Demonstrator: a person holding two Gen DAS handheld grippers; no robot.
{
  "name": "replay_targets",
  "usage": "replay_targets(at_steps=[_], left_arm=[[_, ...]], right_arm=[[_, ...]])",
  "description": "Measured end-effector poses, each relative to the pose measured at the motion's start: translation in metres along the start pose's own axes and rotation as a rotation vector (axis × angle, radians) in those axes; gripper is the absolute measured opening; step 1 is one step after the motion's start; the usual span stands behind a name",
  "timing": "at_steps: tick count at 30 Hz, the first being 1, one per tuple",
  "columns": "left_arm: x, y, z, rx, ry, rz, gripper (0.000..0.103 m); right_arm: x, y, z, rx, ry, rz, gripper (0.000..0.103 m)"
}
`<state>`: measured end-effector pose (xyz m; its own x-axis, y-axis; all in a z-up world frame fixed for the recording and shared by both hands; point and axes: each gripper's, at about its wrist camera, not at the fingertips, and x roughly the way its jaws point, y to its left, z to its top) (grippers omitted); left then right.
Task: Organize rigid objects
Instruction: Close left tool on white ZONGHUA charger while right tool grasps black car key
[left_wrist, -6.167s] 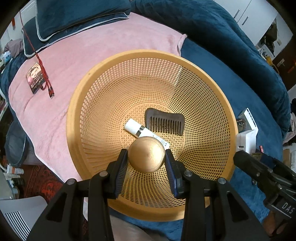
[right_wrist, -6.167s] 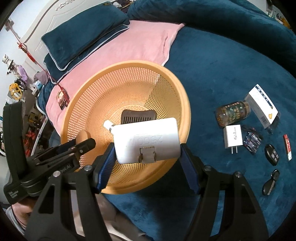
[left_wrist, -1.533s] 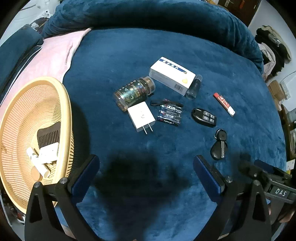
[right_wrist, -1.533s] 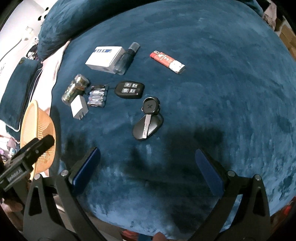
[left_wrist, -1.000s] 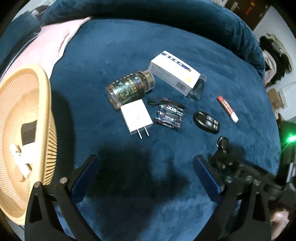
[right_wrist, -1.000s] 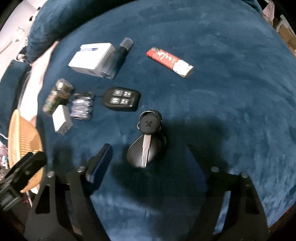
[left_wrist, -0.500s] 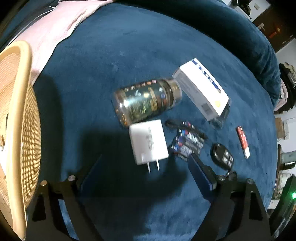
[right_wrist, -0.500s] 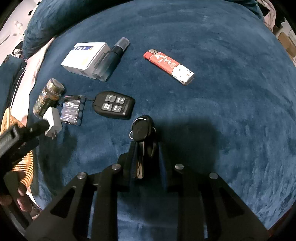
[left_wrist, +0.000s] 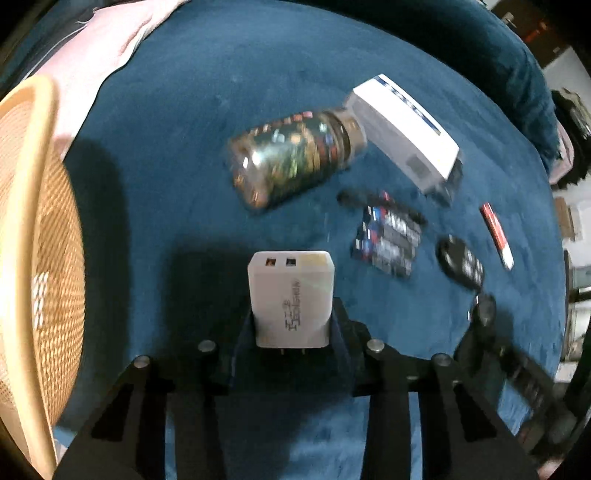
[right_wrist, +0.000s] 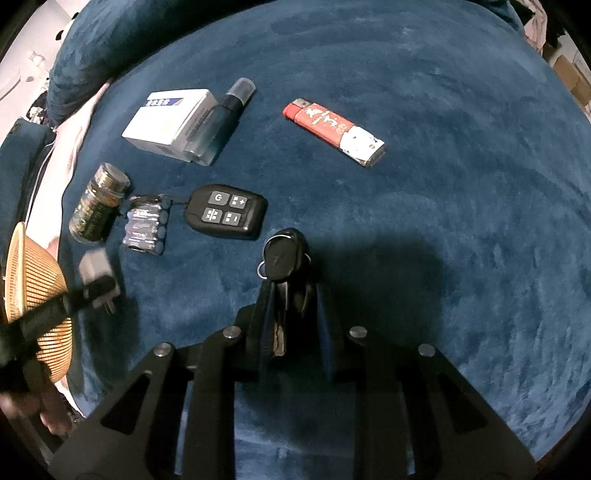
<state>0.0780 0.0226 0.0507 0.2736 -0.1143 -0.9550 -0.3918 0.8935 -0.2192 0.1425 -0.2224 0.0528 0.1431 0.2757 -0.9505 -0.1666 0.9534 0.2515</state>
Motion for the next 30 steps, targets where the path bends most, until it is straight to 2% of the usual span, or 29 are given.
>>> replay_targets(at_steps=[4,13,23,26,27,29,30], left_arm=[[-0.007,0.004,-0.011,0.003,-0.005,0.001,0.040],[-0.015,0.015,-0.028,-0.010,-0.008,-0.007,0.040],[-0.028,0.013,-0.027,-0.004,-0.036,-0.013,0.040],[-0.028,0.016,-0.030,-0.008,-0.027,-0.020,0.040],[-0.029,0.018,-0.032,-0.007,-0.023,-0.021,0.040],[-0.025,0.015,-0.032,-0.004,-0.019,-0.021,0.040],[-0.024,0.015,-0.032,-0.003,-0.015,-0.022,0.040]], right_arm=[[-0.016,0.001,-0.006,-0.026,-0.034,0.026,0.014],[-0.041,0.002,-0.015,-0.033,-0.064,0.065,0.008],[-0.058,0.017,-0.015,-0.060,-0.106,0.073,0.008],[-0.043,0.014,-0.014,-0.047,-0.062,0.047,0.010],[-0.036,0.011,-0.014,-0.030,-0.043,0.048,0.015],[-0.028,0.006,-0.015,-0.007,-0.040,0.048,0.053],[-0.027,0.005,-0.016,0.004,-0.054,0.050,0.078]])
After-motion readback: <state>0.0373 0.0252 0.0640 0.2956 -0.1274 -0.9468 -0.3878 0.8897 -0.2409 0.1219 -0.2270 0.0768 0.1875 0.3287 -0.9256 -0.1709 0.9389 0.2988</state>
